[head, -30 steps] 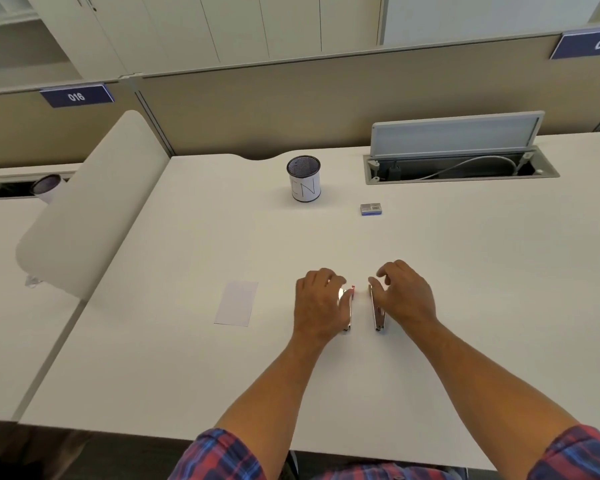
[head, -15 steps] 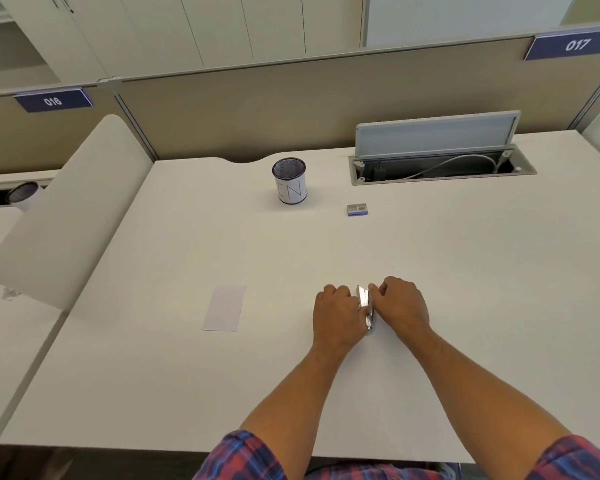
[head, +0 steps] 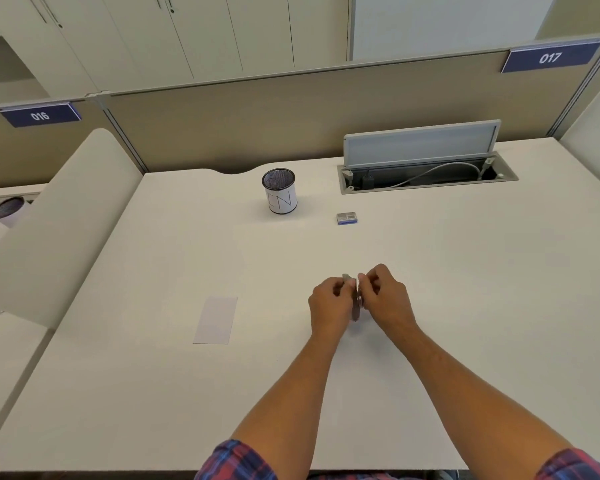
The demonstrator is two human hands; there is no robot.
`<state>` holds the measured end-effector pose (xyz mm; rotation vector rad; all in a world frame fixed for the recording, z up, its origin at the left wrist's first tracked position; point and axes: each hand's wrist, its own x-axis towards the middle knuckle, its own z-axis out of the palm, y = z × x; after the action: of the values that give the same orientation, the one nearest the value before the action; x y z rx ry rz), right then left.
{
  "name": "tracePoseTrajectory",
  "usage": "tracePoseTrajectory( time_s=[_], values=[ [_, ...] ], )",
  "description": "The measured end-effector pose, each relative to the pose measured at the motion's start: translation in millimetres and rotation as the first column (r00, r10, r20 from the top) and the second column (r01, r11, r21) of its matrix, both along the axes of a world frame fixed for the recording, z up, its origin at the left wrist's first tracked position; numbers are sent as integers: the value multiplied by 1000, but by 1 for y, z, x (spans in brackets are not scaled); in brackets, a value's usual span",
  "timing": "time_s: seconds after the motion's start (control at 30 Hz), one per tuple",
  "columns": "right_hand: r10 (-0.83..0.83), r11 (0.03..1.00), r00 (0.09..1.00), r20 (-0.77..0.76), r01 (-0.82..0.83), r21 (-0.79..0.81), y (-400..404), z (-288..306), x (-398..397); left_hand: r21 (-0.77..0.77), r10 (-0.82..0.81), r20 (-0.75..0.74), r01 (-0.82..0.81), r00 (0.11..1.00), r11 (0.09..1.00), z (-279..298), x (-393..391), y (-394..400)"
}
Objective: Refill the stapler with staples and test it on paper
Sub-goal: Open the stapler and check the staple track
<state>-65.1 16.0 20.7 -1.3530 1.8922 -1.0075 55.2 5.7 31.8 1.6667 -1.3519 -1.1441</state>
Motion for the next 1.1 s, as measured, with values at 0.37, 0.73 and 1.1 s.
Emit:
tracePoseTrajectory(
  time_s=[0.37,0.73,1.1],
  values=[
    [90,996,882,463,-81,-38,-5,9,-1,249,215,-577,-80,788,965,16,0,-6],
    [16,999,848,529,1,-32,-11,14,12,262,178,-610,-15,772,965,17,9,-14],
    [8,994,984,177,11,-111,-19,16,24,246,199,-672,-38,714,968,19,6,-10]
  ],
)
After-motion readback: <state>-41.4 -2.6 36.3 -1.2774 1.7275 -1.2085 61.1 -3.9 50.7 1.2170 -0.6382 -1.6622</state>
